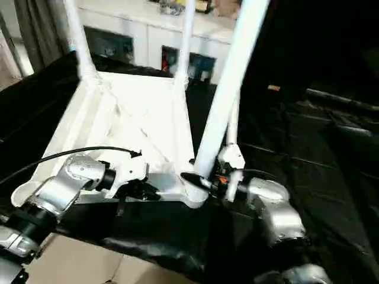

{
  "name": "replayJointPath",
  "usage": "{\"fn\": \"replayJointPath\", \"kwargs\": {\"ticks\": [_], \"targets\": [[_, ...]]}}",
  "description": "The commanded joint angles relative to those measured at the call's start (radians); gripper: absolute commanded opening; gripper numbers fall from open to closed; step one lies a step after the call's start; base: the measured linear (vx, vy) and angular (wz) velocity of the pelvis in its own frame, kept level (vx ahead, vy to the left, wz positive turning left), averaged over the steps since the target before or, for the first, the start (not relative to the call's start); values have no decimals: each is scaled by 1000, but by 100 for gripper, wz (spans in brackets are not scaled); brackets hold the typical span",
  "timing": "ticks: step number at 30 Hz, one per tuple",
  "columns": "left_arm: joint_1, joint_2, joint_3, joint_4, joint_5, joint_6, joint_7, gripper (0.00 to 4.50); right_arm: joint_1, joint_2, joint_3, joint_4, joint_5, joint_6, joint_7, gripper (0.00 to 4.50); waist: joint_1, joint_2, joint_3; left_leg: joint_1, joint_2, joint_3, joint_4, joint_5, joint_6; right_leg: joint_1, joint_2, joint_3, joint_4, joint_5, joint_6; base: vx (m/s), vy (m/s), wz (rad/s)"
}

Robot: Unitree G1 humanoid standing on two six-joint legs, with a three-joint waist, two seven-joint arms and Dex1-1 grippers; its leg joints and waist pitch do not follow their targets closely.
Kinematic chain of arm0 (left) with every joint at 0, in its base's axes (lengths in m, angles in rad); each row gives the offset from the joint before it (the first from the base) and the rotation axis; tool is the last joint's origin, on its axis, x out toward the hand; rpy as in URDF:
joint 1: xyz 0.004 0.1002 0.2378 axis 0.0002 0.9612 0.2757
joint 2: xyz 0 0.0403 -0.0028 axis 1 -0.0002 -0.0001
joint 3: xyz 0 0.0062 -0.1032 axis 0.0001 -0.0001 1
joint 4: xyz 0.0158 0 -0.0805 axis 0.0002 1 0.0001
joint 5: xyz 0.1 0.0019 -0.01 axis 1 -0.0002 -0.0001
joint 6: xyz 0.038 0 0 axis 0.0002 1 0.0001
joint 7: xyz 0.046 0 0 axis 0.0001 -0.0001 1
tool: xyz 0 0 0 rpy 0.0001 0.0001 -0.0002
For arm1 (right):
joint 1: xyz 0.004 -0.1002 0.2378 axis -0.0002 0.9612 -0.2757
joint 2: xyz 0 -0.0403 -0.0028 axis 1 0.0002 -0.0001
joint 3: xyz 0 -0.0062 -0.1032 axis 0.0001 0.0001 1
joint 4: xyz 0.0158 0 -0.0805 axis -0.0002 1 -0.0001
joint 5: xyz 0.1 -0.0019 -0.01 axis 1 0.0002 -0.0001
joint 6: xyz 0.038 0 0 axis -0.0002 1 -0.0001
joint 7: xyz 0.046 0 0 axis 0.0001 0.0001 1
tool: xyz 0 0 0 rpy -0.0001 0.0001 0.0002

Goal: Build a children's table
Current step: Insert table leg to table base

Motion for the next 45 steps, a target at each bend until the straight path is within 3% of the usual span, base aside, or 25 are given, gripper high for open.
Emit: {"fn": "replayJointPath", "kwargs": {"ticks": [1, 3, 4, 5, 6, 8, 10, 11, 12, 13, 14, 15, 16, 17, 18, 19, 20, 21, 22, 26, 31, 34, 40, 43, 45], "targets": [[-8, -24, 17, -17, -23, 28, 11, 0, 7, -3, -9, 162, -79, 34, -130, 190, -21, 15, -20, 10, 64, -57, -97, -589, -71, 15, -85, 13, -120, -754, -48, -56, 36, -16], [-4, -29, 23, -37, -35, 57, 8, 0, -22, 13, -14, 205, -88, 32, -180, 190, -39, 31, -15, 6, 73, -72, -118, -686, -90, 28, -79, -7, -115, -684, -66, -43, 50, -18], [-1, -32, 25, -46, -40, 69, 6, 0, -37, 22, -16, 227, -94, 33, -205, 190, -52, 30, -14, 2, 76, -79, -128, -752, -99, 39, -76, -18, -107, -622, -77, 0, 0, 0], [-1, -32, 25, -46, -40, 69, 6, 0, -37, 22, -16, 227, -94, 33, -205, 190, -53, 37, -11, 3, 77, -80, -135, -783, -103, 42, -72, -22, -103, -603, -82, 0, 0, 0], [0, -36, 26, -59, -36, 106, 16, 0, -71, 42, -26, 272, -99, 34, -264, 190, -55, 33, -12, -1, 79, -78, -144, -802, -103, 51, -73, -20, -92, -580, -86, 0, 0, 0], [-2, -43, 27, -71, -26, 149, 39, 0, -104, 59, -35, 314, -102, 39, -317, 190, -53, 36, -4, -2, 78, -65, -165, -828, -111, 48, -62, -26, -80, -599, -86, -69, -10, -4], [-5, -73, 37, -102, -10, 252, 112, 0, -167, 91, -48, 399, -110, 43, -418, 190, -33, 43, -7, -57, 89, -35, -237, -854, -123, 108, -28, -18, 49, -445, -95, -72, -33, 2], [-7, -92, 47, -115, -7, 298, 151, 0, -189, 102, -52, 426, -113, 45, -452, 190, -1, 30, -5, -61, 82, 5, -258, -824, -120, 89, -10, 13, 105, -314, -91, -11, -120, 12], [-8, -120, 60, -138, -6, 370, 202, 0, -220, 118, -58, 467, -113, 47, -500, 190, -12, -47, -10, 59, 23, -1, -66, -533, -80, -50, -81, 58, -93, -760, -30, -11, -120, 12], [-9, -131, 62, -146, -5, 392, 216, 0, -230, 124, -61, 479, -112, 49, -513, 190, 4, -37, -2, 73, 4, -20, 70, -153, -13, -76, -156, 109, -187, -1087, -2, 17, -118, 0], [-8, -159, 59, -174, 7, 445, 255, 0, -259, 142, -66, 513, -108, 50, -547, 190, 6, -33, -15, -1, -4, -44, 59, -80, 14, 13, -166, 132, -143, -1018, -27, 89, -37, -29], [-5, -190, 50, -201, 26, 486, 293, 0, -288, 164, -68, 542, -105, 50, -571, 190, 30, -15, -27, -41, 37, -56, -33, -15, -27, 64, -130, 89, -68, -694, -67, 89, -37, -29], [-3, -203, 45, -214, 34, 502, 311, 0, -302, 174, -68, 557, -104, 47, -579, 190, 18, -19, -32, 4, 45, -34, -60, -31, -33, 15, -49, 57, -25, -272, -123, 66, -20, -8], [-1, -213, 44, -222, 36, 515, 323, 0, -311, 183, -66, 566, -102, 44, -581, 190, 15, -7, -38, 26, 56, -33, -64, -77, -32, 12, -43, 53, -14, -175, -158, -36, -51, 29], [0, -220, 45, -227, 37, 524, 331, 0, -318, 188, -64, 575, -104, 39, -583, 190, 10, -13, -22, 30, 60, -19, -73, -229, -18, 0, -45, 52, -33, -232, -205, -36, -51, 29], [0, -226, 44, -228, 46, 528, 346, 0, -326, 195, -61, 582, -104, 36, -582, 190, 6, -21, -15, 34, 54, -16, -73, -377, -24, -9, -53, 50, -59, -444, -190, -11, -63, 18], [0, -228, 43, -227, 51, 529, 354, 0, -329, 199, -60, 585, -104, 35, -581, 190, 5, -12, -16, 35, 56, -22, -74, -419, -33, -11, -60, 49, -65, -519, -175, 0, 0, 0], [-4, -231, 50, -201, 74, 515, 398, 0, -342, 215, -56, 600, -117, 18, -574, 190, -1, -21, -20, 21, 60, -30, -77, -440, -46, -2, -63, 44, -76, -595, -125, 0, 0, 0], [-4, -231, 50, -201, 74, 515, 398, 0, -342, 215, -56, 600, -117, 18, -574, 190, 1, -19, -23, 20, 60, -33, -80, -424, -51, 1, -68, 41, -83, -619, -91, 0, 0, 0], [-15, -190, 53, -155, 107, 445, 450, 0, -353, 228, -67, 611, -120, -21, -525, 190, 3, -20, -22, 13, 59, -30, -85, -373, -43, 2, -69, 38, -92, -592, -78, 0, 0, 0], [-8, -119, 38, -140, 109, 295, 379, 0, -349, 216, -126, 525, -30, -60, -388, 190, 6, -21, -25, 8, 56, -29, -85, -329, -25, 7, -75, 38, -102, -616, -56, 0, 0, 0], [9, -72, 25, -146, 94, 193, 298, 0, -326, 195, -155, 427, 41, -61, -259, 190, 6, -16, -32, -4, 65, -28, -91, -234, -13, 19, -72, 42, -83, -479, -93, 0, 0, 0], [22, -53, 36, -146, 68, 148, 281, 0, -280, 153, -185, 317, 94, -49, -126, 190, 9, -14, -38, 0, 70, -15, -85, -164, -6, 21, -64, 44, -51, -262, -199, 9, 1, 0], [31, -47, 45, -150, 48, 106, 268, 0, -260, 139, -189, 272, 111, -36, -90, 190, 20, -15, -44, -1, 68, -2, -72, -34, 30, 31, -60, 45, -26, -67, -243, 35, 4, 2], [35, -44, 61, -167, 36, 86, 265, 0, -253, 134, -192, 232, 129, -19, -72, 190, 22, -16, -43, -5, 62, 5, -69, -21, 42, 34, -58, 46, -21, -25, -256, 0, 0, 0]]}}
